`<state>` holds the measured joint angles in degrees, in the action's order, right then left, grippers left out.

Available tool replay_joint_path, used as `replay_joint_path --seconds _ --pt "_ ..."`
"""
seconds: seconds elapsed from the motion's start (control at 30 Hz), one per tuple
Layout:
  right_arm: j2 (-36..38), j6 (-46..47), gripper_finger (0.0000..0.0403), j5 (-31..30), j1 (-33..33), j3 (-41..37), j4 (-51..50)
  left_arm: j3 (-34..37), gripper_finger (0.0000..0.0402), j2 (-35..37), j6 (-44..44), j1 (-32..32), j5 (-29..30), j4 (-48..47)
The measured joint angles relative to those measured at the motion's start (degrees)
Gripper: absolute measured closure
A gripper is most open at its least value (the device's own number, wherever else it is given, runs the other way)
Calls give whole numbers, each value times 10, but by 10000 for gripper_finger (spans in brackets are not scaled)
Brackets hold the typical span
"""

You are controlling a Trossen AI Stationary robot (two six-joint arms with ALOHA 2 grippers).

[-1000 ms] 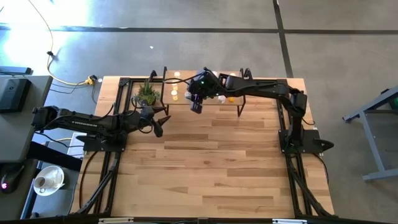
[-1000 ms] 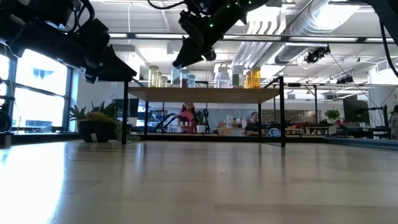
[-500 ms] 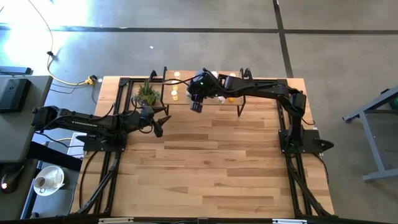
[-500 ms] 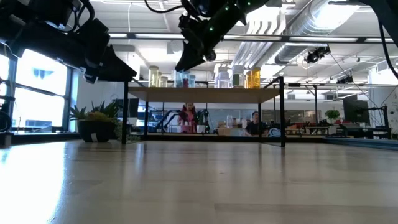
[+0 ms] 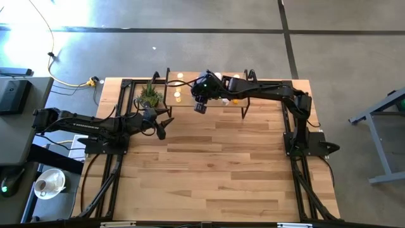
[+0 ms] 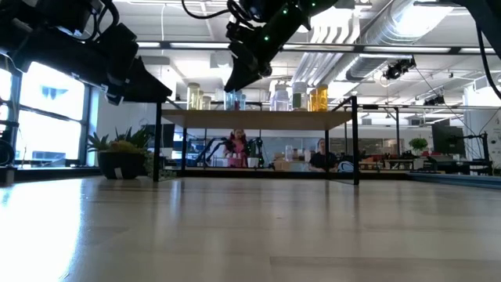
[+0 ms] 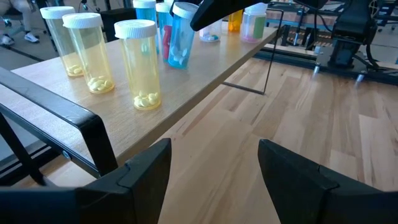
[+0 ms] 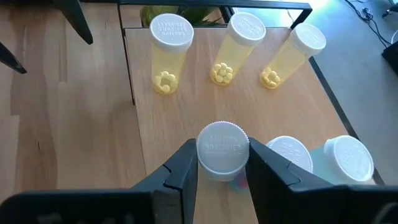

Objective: Pick and place medicine bottles onto shelf by color
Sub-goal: Put the blue pill bottle on the shelf

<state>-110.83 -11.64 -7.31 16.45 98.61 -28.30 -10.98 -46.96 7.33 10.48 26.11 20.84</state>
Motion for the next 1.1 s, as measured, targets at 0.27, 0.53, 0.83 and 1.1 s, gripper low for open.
replay_joint_path --seconds 0.27,0.53,0.83,1.1 --pt "12 4 304 5 -2 0 -8 0 172 0 0 0 0 0" --pt "35 27 304 61 1 0 -23 0 172 0 0 0 -1 0" --pt "35 56 304 104 18 0 -63 0 172 0 0 0 -1 -2" --pt "83 47 304 118 19 0 -97 0 172 0 0 0 -1 -2"
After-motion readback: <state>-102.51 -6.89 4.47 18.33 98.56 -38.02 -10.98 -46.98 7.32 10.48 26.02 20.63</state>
